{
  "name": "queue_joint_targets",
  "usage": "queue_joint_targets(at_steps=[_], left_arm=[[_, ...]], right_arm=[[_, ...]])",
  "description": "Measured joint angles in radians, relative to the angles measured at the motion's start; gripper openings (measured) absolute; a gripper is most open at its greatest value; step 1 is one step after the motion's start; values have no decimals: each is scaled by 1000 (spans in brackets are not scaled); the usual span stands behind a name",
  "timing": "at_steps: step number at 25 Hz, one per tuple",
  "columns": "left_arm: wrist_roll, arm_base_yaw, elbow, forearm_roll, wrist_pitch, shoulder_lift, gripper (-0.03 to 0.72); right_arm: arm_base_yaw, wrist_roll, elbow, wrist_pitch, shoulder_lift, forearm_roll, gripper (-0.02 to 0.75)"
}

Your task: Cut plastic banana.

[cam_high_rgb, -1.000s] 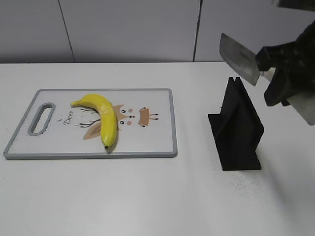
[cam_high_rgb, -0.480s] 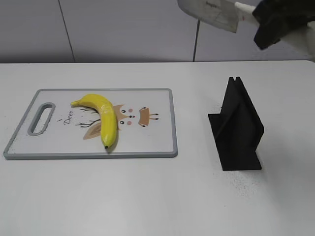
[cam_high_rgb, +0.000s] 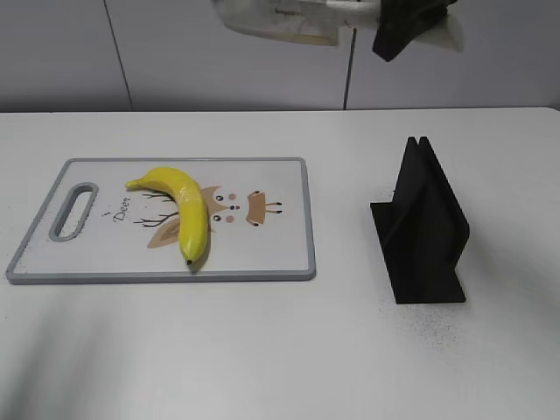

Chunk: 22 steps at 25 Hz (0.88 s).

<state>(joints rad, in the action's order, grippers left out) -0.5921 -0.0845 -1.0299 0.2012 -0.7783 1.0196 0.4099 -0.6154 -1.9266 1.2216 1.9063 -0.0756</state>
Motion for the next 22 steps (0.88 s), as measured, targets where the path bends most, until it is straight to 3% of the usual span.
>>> queue_joint_targets(at_steps=[7, 13, 22], left_arm=[[-469, -4, -338, 72, -286, 367, 526], [-785, -13, -446, 212, -369, 560, 526], [-864, -118, -453, 190, -290, 693, 526]], right_arm=[[2, -366, -36, 0, 89, -154, 164], [9, -488, -52, 1, 155, -217, 164], [51, -552, -93, 1, 249, -291, 164]])
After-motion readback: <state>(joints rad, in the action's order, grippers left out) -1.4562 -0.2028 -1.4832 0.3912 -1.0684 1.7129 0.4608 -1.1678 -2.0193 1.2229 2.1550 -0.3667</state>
